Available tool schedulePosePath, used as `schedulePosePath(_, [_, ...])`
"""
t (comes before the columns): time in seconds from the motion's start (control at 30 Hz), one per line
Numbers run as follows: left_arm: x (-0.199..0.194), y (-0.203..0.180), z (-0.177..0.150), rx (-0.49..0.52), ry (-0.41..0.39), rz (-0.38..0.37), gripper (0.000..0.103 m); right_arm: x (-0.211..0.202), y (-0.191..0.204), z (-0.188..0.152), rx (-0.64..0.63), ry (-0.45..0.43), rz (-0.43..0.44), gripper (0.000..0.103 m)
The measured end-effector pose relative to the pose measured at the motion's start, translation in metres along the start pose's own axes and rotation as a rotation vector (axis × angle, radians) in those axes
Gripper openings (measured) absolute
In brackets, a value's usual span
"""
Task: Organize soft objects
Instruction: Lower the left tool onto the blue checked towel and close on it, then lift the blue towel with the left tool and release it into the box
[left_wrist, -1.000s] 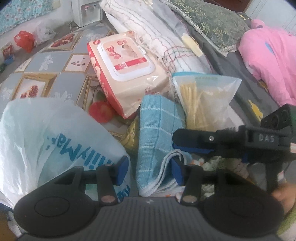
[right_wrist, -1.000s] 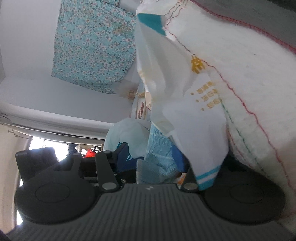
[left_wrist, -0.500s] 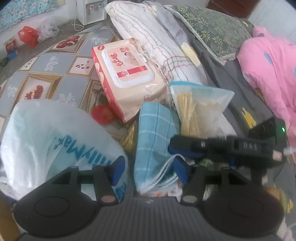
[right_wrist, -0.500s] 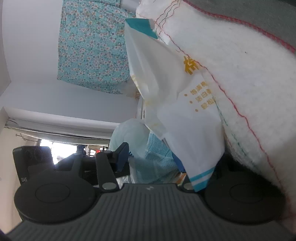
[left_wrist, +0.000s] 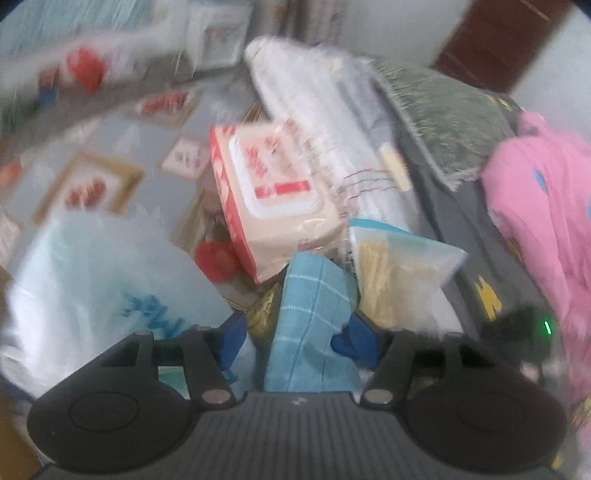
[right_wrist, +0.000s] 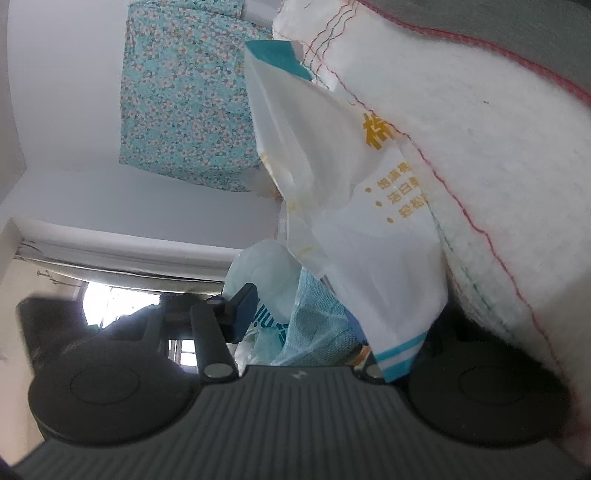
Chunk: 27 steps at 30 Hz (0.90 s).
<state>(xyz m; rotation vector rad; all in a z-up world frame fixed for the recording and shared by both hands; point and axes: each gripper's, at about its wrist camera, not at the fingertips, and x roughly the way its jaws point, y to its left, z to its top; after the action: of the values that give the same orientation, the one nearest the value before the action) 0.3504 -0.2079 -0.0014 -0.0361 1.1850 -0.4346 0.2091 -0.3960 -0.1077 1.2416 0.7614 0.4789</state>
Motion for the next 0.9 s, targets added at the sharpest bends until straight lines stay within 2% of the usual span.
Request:
schedulePosePath(0.07, [0.022,0.007,0.01,-0.059,0.038,-0.017,0.06,0.0,0.0,0.0,-0.007,0.002,-0.003,0.051])
schedulePosePath(0.13, [0.038,0.008,0.017,-0.071,0.08,-0.024,0.06,0.0,-0.001,0.0,-0.011,0.004,0.0,0.051])
schedulePosePath(0.43, [0.075,0.013,0.026,-0.06,0.189,-0.024,0.06,0.001,0.0,0.001,-0.064,0.019,0.003,0.053])
schedulePosePath(0.57, [0.076,0.012,0.027,-0.043,0.187,-0.031,0.06,0.002,0.004,0.0,-0.105,0.016,-0.011,0.053])
schedulePosePath(0.63, [0.075,0.009,0.027,-0.027,0.187,-0.029,0.055,0.002,0.006,0.0,-0.124,0.017,-0.016,0.053])
schedulePosePath(0.77, [0.075,0.001,0.027,0.01,0.181,-0.04,0.037,0.002,0.011,0.0,-0.161,0.013,-0.033,0.053])
schedulePosePath(0.83, [0.074,-0.002,0.025,0.025,0.179,-0.036,0.035,0.003,0.013,0.0,-0.171,0.012,-0.038,0.053])
schedulePosePath(0.9, [0.073,-0.004,0.023,0.039,0.172,-0.032,0.027,0.002,0.014,0.001,-0.178,0.013,-0.04,0.053])
